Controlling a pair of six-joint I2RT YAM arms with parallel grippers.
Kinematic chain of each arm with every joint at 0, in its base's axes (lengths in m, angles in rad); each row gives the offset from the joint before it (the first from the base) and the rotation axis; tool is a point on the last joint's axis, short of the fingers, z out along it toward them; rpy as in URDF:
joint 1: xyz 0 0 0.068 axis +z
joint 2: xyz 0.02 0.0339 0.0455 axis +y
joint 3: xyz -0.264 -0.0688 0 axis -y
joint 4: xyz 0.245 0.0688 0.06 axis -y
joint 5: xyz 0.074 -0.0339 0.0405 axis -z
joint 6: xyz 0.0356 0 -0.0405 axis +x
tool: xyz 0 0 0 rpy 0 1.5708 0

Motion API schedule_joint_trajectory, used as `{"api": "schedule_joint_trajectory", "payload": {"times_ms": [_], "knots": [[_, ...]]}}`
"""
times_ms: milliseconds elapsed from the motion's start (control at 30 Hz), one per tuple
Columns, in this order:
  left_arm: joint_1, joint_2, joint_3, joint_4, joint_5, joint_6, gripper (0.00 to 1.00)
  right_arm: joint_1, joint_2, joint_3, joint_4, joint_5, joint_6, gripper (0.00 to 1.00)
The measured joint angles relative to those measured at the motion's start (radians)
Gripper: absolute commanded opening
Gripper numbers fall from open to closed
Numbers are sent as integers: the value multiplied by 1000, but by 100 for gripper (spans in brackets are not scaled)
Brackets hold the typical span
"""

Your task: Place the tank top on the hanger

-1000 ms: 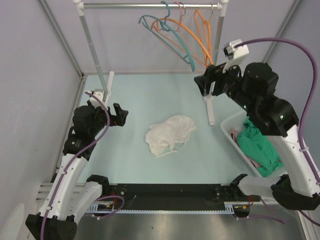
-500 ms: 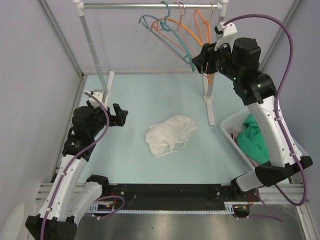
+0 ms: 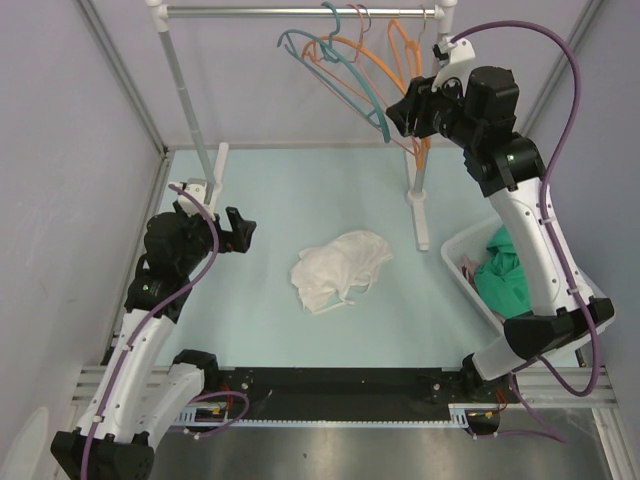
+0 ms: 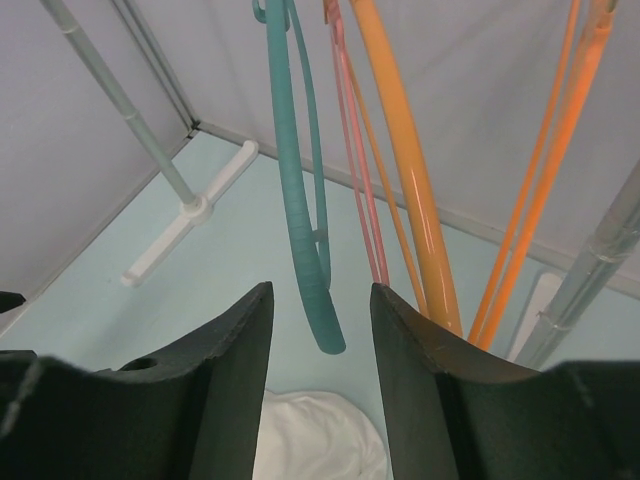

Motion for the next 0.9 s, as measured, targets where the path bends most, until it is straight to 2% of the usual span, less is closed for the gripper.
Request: {"api": "schedule_joint_trajectory", "payload": {"times_ms": [567,900], "knots": [[0,2,0,0,1,0,99,-2,71,1,33,52,-21,50],[0,2,0,0,5,0,99,10,102,1,47,86,-58,53]]}}
